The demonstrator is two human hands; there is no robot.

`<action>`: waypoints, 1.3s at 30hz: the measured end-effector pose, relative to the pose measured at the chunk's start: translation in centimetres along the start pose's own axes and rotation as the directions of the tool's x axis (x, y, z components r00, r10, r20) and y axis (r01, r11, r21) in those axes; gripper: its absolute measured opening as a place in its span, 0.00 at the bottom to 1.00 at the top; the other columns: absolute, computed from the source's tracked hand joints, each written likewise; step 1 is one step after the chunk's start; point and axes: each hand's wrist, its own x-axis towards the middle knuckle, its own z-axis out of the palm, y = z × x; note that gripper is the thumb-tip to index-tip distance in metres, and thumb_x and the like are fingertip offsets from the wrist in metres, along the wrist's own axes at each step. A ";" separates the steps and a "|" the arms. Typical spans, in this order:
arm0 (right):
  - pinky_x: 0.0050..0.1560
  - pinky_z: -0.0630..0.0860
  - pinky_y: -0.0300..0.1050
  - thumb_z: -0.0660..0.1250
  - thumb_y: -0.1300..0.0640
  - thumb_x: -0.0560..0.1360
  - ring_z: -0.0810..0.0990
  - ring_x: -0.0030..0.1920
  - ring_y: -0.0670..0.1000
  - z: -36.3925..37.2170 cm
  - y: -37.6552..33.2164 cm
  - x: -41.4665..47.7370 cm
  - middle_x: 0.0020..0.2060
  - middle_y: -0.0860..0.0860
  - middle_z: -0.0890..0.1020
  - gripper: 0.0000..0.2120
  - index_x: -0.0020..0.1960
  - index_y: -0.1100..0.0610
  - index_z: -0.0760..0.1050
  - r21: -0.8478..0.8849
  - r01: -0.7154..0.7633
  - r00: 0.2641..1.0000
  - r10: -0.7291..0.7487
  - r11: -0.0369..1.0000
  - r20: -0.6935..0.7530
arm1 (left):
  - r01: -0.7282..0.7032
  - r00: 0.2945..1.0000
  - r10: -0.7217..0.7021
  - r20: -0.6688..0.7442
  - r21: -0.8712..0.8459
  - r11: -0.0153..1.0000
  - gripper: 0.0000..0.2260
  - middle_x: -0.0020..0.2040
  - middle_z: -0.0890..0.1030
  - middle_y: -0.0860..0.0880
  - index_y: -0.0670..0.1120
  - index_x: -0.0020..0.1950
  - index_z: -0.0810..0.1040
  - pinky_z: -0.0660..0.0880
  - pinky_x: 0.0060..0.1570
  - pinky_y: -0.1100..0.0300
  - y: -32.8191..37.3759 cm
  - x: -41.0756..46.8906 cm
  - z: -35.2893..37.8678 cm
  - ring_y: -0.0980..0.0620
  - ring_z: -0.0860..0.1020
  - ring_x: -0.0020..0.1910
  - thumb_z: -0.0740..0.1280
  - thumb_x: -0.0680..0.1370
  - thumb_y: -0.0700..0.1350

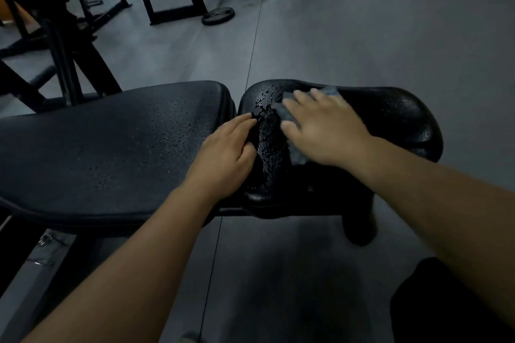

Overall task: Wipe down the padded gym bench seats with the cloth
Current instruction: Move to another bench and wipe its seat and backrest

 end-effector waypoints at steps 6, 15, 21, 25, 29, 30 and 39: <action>0.78 0.52 0.55 0.40 0.39 0.78 0.55 0.80 0.54 0.1 -2.6 -5.6 0.80 0.50 0.58 0.34 0.80 0.51 0.58 0.031 0.323 0.946 -0.323 0.946 -0.009 | 0.074 0.996 -0.080 -0.037 -0.146 0.986 0.25 0.73 0.71 0.51 0.47 0.72 0.71 0.66 0.71 0.52 0.1 0.1 -0.1 0.52 0.68 0.71 0.55 0.75 0.46; 0.77 0.52 0.59 0.46 0.44 0.80 0.56 0.79 0.59 1.1 -5.7 -0.7 0.80 0.56 0.59 0.30 0.80 0.53 0.57 -0.034 0.078 0.996 -0.079 0.996 -0.028 | 0.059 0.996 -0.062 -0.066 -0.048 0.997 0.24 0.74 0.70 0.51 0.47 0.72 0.70 0.69 0.67 0.48 0.2 -0.4 0.1 0.50 0.69 0.71 0.54 0.76 0.47; 0.78 0.54 0.54 0.44 0.44 0.79 0.58 0.78 0.55 -0.2 -1.3 0.3 0.79 0.51 0.61 0.30 0.79 0.49 0.59 -0.007 0.111 0.994 -0.111 0.994 -0.002 | 0.058 0.996 -0.060 -0.064 -0.021 0.998 0.27 0.75 0.68 0.51 0.48 0.74 0.69 0.67 0.70 0.49 0.1 0.0 0.0 0.50 0.68 0.72 0.52 0.75 0.50; 0.77 0.50 0.58 0.46 0.46 0.82 0.53 0.80 0.56 0.5 -4.7 5.7 0.81 0.51 0.55 0.27 0.80 0.49 0.56 -0.002 -0.029 0.999 0.030 1.000 0.042 | 0.076 0.996 -0.076 -0.041 -0.004 0.997 0.29 0.76 0.67 0.49 0.46 0.75 0.68 0.65 0.72 0.50 0.4 0.1 -0.2 0.50 0.65 0.74 0.51 0.75 0.50; 0.78 0.50 0.54 0.44 0.45 0.78 0.55 0.79 0.52 0.8 -4.6 1.8 0.80 0.49 0.59 0.30 0.79 0.49 0.59 0.058 0.213 0.977 -0.214 0.975 -0.003 | 0.073 0.997 -0.073 -0.032 -0.008 0.997 0.22 0.66 0.75 0.47 0.43 0.64 0.74 0.71 0.62 0.50 0.4 0.0 -0.4 0.46 0.72 0.64 0.53 0.75 0.50; 0.78 0.52 0.53 0.44 0.44 0.76 0.57 0.79 0.52 0.5 -3.6 1.3 0.79 0.48 0.61 0.32 0.79 0.49 0.60 0.065 0.245 0.970 -0.244 0.967 -0.014 | 0.071 0.997 -0.072 -0.025 -0.007 0.997 0.22 0.67 0.74 0.47 0.42 0.65 0.74 0.71 0.63 0.51 0.2 0.1 -0.4 0.46 0.72 0.65 0.54 0.76 0.49; 0.77 0.51 0.58 0.45 0.47 0.81 0.54 0.79 0.55 1.1 -5.6 7.1 0.80 0.48 0.57 0.27 0.80 0.47 0.57 0.006 0.134 0.987 -0.134 0.991 0.088 | 0.129 0.989 -0.131 -0.065 -0.027 0.991 0.17 0.64 0.75 0.48 0.43 0.61 0.75 0.74 0.58 0.48 0.0 -0.3 0.0 0.47 0.73 0.62 0.56 0.78 0.50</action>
